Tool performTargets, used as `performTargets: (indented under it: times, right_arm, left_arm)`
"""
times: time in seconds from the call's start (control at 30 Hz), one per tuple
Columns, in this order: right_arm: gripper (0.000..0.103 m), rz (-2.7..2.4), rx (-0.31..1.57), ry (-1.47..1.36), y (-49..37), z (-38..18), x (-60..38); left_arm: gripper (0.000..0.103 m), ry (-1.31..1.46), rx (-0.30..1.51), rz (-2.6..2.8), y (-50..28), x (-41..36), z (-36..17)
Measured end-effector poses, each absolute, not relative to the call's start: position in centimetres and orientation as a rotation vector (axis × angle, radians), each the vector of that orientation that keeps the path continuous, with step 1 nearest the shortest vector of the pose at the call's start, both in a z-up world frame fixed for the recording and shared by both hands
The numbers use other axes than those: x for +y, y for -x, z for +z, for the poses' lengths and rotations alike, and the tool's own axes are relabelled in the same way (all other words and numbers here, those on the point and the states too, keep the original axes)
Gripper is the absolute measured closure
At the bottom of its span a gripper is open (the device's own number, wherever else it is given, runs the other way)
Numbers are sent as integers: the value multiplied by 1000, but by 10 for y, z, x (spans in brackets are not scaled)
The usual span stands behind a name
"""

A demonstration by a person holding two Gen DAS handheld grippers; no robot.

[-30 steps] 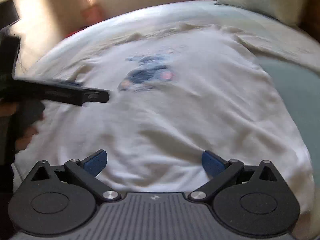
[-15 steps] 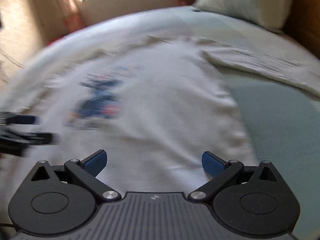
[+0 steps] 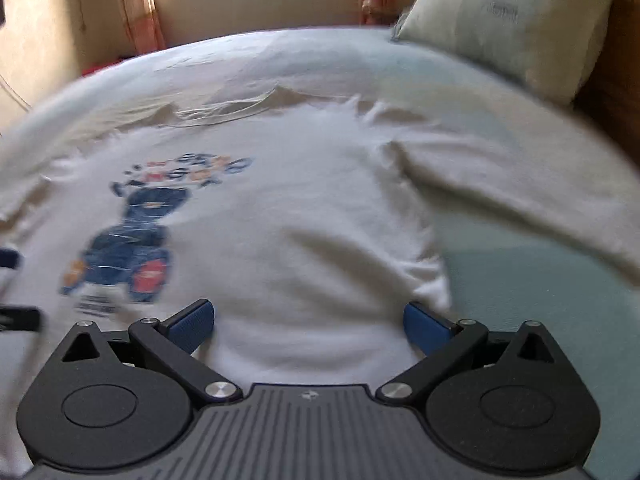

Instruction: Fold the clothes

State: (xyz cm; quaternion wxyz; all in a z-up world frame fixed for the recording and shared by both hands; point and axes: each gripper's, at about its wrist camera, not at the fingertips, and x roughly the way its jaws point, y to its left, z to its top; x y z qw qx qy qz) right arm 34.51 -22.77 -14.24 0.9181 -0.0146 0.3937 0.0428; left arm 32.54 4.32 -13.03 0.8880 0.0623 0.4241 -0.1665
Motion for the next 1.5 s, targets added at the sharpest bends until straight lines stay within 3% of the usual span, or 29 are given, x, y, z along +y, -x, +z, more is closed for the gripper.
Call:
performTargets:
  times: [0.4,0.67,0.93,1.2,1.5]
  right_arm:
    - [0,139,855,-19,-291,-141,-219]
    - [0,-33,688,149,-378,-91,-244]
    - [0,-76,773,190,-478,-127,-262]
    - [0,-37,773,163,-437,-142,-302]
    - [0,162,702,-63,-452,-111,-305]
  left_arm:
    - [1,-158,864,-360,-320,35,-128]
    - [1,-147,862,-350,-325,37,-132]
    - [1,-131,855,-344,-330,41,-137]
    - [1,-131,844,-341,-331,41,-139]
    - [1,-130,829,-343,-332,41,-140]
